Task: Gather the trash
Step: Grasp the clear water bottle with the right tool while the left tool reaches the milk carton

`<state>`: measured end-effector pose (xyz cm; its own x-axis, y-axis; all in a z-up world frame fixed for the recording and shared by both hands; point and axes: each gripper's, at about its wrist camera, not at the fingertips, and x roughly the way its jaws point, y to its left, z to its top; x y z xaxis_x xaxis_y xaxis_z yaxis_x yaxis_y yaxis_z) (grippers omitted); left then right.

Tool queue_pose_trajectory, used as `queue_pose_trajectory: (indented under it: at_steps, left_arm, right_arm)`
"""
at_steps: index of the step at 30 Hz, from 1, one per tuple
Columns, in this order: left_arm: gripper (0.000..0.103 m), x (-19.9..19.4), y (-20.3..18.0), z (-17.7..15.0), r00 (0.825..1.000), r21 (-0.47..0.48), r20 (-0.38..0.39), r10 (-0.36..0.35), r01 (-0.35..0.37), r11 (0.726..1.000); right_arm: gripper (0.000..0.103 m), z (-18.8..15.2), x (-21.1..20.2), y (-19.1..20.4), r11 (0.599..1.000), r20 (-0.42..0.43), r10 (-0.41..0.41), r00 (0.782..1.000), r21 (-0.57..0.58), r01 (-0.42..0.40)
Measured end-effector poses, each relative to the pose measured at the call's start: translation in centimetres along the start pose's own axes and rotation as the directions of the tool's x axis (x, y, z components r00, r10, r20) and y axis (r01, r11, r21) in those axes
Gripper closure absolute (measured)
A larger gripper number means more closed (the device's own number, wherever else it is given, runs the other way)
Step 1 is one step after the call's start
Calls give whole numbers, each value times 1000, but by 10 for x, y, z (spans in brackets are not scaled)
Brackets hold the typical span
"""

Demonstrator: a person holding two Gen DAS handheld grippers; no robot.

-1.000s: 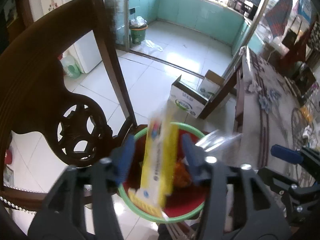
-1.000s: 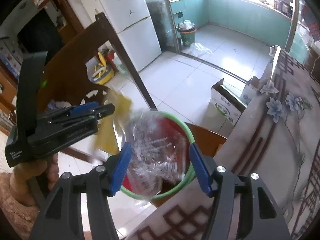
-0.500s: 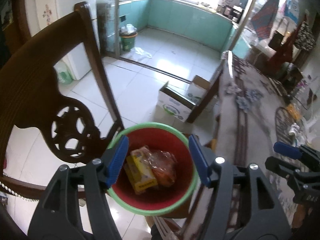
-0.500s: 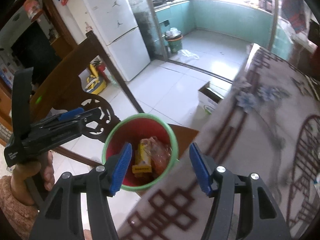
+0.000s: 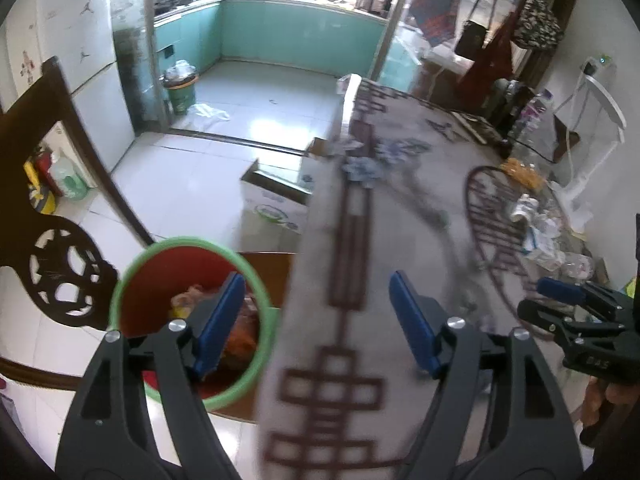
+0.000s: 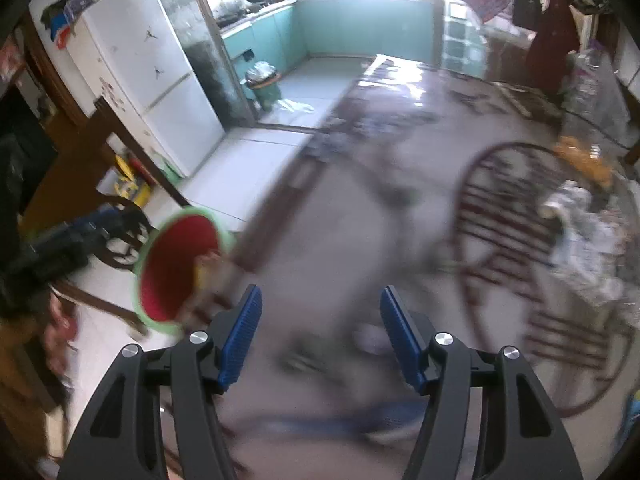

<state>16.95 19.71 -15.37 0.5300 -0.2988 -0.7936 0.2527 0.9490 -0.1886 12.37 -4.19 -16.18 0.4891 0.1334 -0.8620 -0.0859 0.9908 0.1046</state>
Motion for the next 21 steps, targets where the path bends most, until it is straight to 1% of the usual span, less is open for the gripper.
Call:
queue_pose_trajectory:
  at_steps: [2,4,6,7,8,9,11,13,14,15,17,18,19,20,21]
  left_arm:
    - [30,3,-23,-2,1000,8,-2,-4,4,1000]
    - [30,5,-49,-6,1000,15,-11,-22,22,1000]
    - [27,9,-82,-12,999,36,-17,-39,40,999]
    - [24,11,-94,-15,999,40,-21,-43,44,998]
    - [24,16,-113,-20,998,40,-32,-54,56,998]
    - [24,20,-126,-24,997,40,-44,-67,68,997]
    - [24,28,-155,-33,994,51,-68,-88,92,994]
    - [24,35,-191,-41,989,92,-90,-114,122,988]
    - [23,37,-204,-44,987,113,-98,-126,137,984]
    - [22,39,-219,-47,984,144,-105,-143,157,977]
    - [17,42,-251,-48,981,233,-108,-162,183,955]
    - [16,43,-266,-49,981,285,-106,-161,185,941]
    - [15,46,-284,-48,982,349,-104,-159,186,919]
    - [12,49,-295,-46,982,389,-104,-159,187,902]
    - [12,54,-309,-44,981,439,-110,-160,193,877]
  right_arm:
    - [43,-11,-8,-33,998,-21,-53,998,-33,52]
    - [43,-23,-18,-82,992,-56,-114,992,-60,111]
    - [41,-31,-25,-129,983,-95,-169,981,-86,161]
    - [37,-35,-29,-157,976,-116,-206,972,-103,195]
    - [36,-37,-33,-185,967,-135,-239,962,-120,224]
    - [36,-39,-35,-210,960,-153,-264,952,-141,243]
    - [29,-43,-36,-251,943,-196,-306,932,-195,269]
    - [28,-46,-30,-296,910,-246,-374,894,-286,302]
    - [28,-46,-28,-312,899,-268,-392,880,-313,305]
    - [27,-45,-22,-332,889,-299,-411,861,-342,305]
    - [27,-43,-10,-361,877,-339,-427,838,-380,292]
    - [26,-42,-5,-369,876,-351,-425,834,-392,281]
    - [23,-41,1,-377,877,-367,-417,831,-401,263]
    - [20,-41,10,-382,878,-386,-409,827,-414,242]
    - [20,-43,18,-387,876,-403,-406,820,-428,223]
